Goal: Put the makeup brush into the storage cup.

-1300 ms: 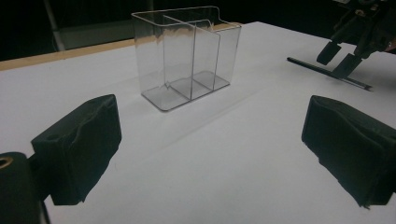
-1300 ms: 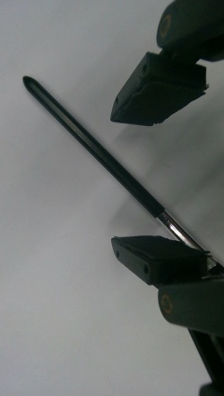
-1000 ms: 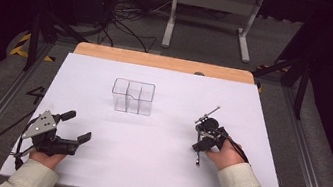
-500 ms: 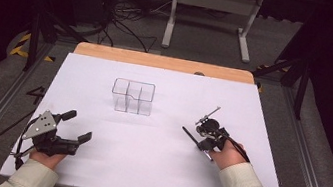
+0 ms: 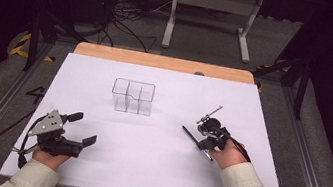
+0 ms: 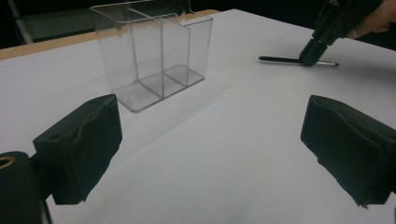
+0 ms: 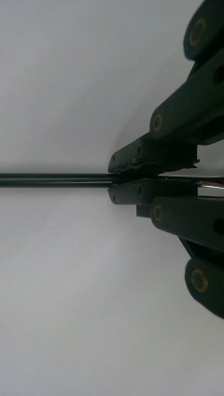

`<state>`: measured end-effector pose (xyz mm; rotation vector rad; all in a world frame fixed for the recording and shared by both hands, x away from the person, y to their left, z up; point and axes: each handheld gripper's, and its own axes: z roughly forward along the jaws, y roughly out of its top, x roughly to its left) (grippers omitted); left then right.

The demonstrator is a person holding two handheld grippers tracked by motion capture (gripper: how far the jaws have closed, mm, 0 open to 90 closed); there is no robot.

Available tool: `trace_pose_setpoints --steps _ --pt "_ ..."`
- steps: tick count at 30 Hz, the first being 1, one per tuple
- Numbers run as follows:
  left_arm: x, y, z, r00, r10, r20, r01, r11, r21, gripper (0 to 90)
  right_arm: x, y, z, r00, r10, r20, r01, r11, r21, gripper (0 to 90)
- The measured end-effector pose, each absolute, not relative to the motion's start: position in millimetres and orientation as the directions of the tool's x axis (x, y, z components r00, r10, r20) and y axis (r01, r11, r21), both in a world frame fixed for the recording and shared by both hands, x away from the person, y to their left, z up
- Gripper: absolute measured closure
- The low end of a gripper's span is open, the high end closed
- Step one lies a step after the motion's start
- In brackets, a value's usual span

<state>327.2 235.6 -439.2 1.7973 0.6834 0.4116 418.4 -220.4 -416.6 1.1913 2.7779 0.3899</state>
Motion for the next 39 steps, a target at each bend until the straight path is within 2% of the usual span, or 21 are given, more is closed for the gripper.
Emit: trace_pose_setpoints --steps 3,12,29,39 --pt "327.0 228.6 -437.9 0.788 0.616 -0.020 0.226 -0.258 0.939 4.8 416.9 -222.0 -413.2 -0.696 0.718 0.022 0.694 0.663 0.280 84.2" --pt "335.1 220.2 -425.4 0.849 0.524 -0.066 0.237 -0.267 0.934 12.0 408.7 -217.1 -392.3 -0.751 0.661 0.008 0.631 0.713 0.305 84.2" --pt "344.6 203.6 -403.9 0.897 0.438 -0.064 0.200 -0.272 0.941 10.8 390.4 -197.1 -345.3 -0.847 0.532 -0.007 0.498 0.797 0.340 84.2" --pt "350.5 185.2 -394.7 0.933 0.345 -0.098 0.200 -0.273 0.941 11.2 381.2 -176.8 -327.0 -0.894 0.449 0.011 0.422 0.831 0.363 84.2"
